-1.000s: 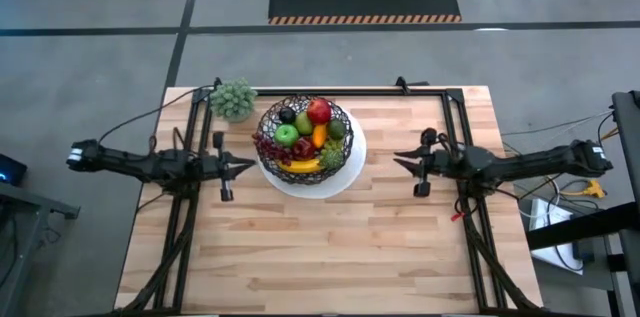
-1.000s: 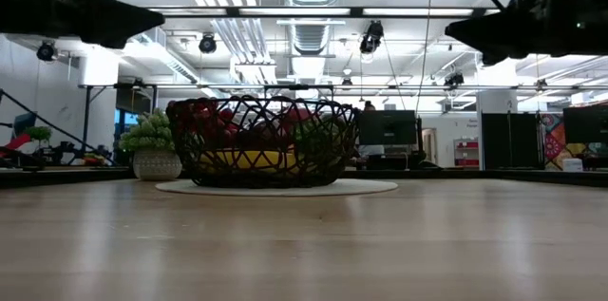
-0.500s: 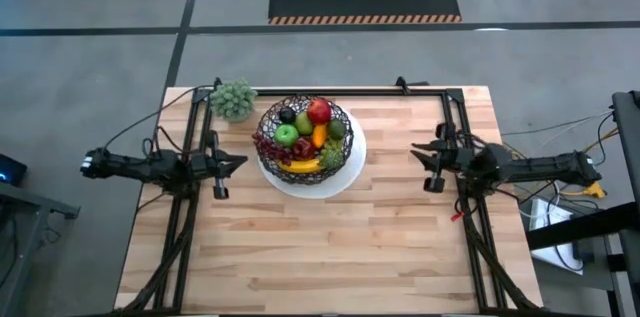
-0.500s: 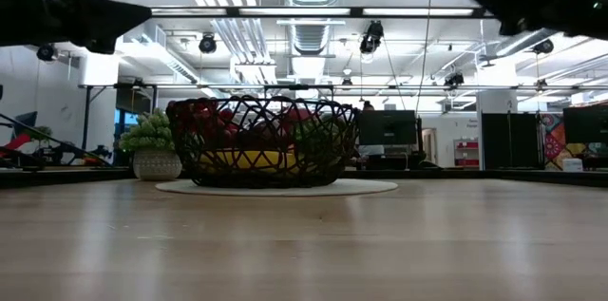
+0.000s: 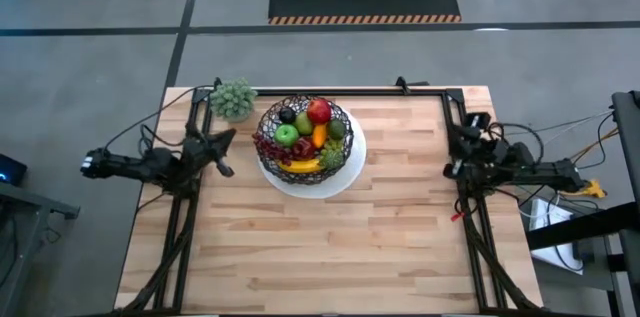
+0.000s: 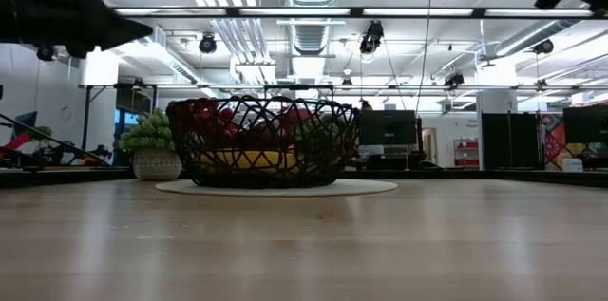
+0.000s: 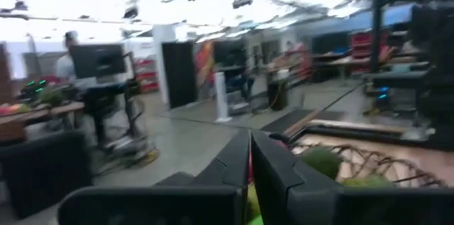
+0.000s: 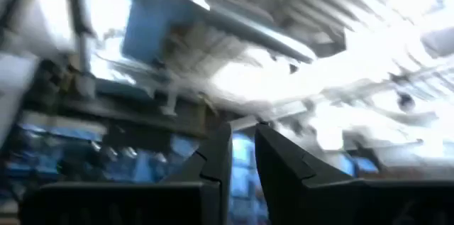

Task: Build produce basket
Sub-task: Return to Home Position

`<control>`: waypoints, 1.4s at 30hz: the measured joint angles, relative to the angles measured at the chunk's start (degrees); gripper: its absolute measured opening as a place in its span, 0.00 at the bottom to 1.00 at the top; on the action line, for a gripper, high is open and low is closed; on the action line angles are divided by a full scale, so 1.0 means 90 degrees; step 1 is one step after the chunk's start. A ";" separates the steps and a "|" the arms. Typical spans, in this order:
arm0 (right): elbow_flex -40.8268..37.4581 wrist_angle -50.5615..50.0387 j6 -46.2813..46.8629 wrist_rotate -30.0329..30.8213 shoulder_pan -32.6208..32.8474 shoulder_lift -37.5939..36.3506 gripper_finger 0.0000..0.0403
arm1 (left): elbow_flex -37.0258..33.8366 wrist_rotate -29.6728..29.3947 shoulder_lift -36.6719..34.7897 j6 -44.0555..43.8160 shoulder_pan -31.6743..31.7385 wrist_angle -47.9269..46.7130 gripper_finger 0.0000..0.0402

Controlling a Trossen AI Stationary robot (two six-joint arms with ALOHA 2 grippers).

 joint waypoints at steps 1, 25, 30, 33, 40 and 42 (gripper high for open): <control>0.0000 -0.0099 -0.0013 0.0328 0.0000 -0.0004 0.13 | -0.0002 -0.0107 0.0018 -0.0002 0.0000 -0.0029 0.00; -0.0001 -0.0146 -0.0275 0.2587 0.0000 0.0508 0.13 | -0.0005 -0.0106 0.0444 -0.0017 0.0002 -0.0017 0.00; -0.0002 -0.0147 -0.0275 0.2587 0.0000 0.0508 0.13 | -0.0005 -0.0105 0.0550 -0.0017 0.0002 -0.0017 0.00; -0.0002 -0.0147 -0.0273 0.2587 0.0000 0.0508 0.13 | -0.0005 -0.0105 0.0622 -0.0017 0.0000 -0.0019 0.00; -0.0002 -0.0147 -0.0273 0.2587 0.0000 0.0508 0.13 | -0.0005 -0.0105 0.0796 -0.0016 0.0000 -0.0018 0.00; -0.0002 -0.0147 -0.0273 0.2587 0.0000 0.0508 0.13 | -0.0005 -0.0105 0.0838 -0.0015 0.0000 -0.0020 0.00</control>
